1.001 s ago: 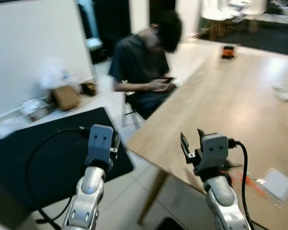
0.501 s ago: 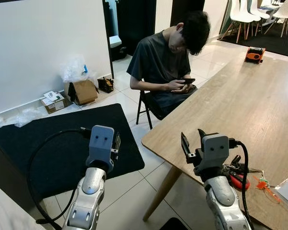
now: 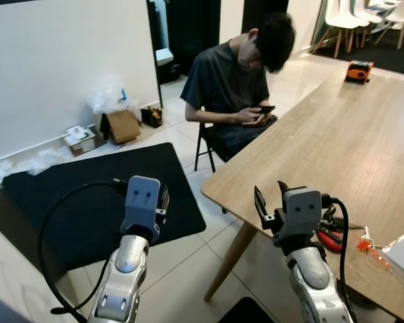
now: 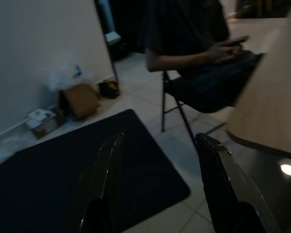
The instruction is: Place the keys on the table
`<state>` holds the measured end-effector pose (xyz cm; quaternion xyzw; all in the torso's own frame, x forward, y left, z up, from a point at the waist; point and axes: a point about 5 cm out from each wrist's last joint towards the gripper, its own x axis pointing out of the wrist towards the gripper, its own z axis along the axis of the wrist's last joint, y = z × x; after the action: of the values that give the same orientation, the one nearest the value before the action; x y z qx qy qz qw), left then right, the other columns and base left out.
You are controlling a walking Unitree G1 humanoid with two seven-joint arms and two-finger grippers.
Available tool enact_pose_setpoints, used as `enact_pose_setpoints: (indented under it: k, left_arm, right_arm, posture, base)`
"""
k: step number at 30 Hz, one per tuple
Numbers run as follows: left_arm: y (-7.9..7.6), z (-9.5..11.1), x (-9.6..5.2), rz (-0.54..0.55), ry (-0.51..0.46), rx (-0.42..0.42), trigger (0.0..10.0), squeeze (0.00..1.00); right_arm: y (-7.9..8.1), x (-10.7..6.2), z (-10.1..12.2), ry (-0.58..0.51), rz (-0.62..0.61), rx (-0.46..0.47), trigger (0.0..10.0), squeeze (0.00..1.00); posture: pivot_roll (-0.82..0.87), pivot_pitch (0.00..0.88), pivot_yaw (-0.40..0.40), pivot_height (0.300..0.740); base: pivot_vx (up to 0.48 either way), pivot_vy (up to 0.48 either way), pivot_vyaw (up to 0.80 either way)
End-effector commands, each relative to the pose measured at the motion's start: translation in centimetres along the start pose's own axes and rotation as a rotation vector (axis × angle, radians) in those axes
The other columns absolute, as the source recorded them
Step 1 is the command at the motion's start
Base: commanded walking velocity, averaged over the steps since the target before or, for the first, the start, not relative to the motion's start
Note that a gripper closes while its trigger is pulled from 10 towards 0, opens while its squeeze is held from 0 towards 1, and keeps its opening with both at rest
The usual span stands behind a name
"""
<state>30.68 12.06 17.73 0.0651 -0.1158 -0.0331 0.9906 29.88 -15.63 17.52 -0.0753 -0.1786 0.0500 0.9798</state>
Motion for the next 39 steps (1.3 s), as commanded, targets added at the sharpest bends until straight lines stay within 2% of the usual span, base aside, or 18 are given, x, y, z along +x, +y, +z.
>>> enact_pose_setpoints:
  k: [1, 39]
  left_arm:
    - [0.17, -0.49, -0.23, -0.002, 0.02, 0.019, 10.0, 0.0]
    - [0.31, -0.51, -0.28, 0.008, 0.023, 0.019, 10.0, 0.0]
  right_arm:
    - [0.11, -0.36, -0.57, 0.02, 0.002, 0.012, 10.0, 0.0]
    - [0.21, -0.25, -0.4, 0.013, -0.001, 0.025, 10.0, 0.0]
  posture:
    - [0.0, 0.163, 0.048, 0.74]
    - [0.0, 0.169, 0.047, 0.74]
  base:
    - [-0.371, 0.0, 0.0]
    - [-0.33, 0.0, 0.0]
